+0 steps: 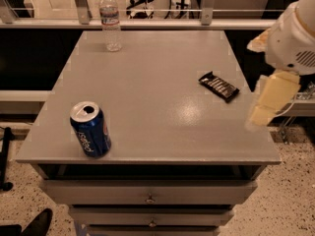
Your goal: Move pepsi can near rxbar chocolate
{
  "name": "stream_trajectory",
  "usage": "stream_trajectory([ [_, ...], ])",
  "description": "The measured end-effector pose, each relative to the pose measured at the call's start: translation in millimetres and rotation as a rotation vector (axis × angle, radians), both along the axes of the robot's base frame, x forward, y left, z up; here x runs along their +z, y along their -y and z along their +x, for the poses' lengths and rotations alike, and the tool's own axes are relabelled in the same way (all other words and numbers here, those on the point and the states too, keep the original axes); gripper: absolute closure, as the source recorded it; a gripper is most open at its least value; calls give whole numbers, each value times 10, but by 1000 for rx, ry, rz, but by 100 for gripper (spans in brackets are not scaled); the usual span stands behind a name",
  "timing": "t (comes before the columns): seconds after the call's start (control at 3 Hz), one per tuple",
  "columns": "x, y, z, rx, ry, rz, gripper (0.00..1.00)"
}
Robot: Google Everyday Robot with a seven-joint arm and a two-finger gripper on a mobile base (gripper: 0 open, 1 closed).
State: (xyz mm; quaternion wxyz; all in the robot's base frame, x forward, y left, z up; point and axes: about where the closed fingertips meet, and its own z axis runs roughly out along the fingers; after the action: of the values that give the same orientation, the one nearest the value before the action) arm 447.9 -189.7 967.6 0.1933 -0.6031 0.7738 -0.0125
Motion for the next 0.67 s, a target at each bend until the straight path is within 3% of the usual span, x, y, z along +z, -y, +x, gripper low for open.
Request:
stream_trajectory([
  [0.33, -221, -407, 180, 45, 11, 142, 0],
  [0.67, -400, -1145, 408, 130, 25, 404, 0],
])
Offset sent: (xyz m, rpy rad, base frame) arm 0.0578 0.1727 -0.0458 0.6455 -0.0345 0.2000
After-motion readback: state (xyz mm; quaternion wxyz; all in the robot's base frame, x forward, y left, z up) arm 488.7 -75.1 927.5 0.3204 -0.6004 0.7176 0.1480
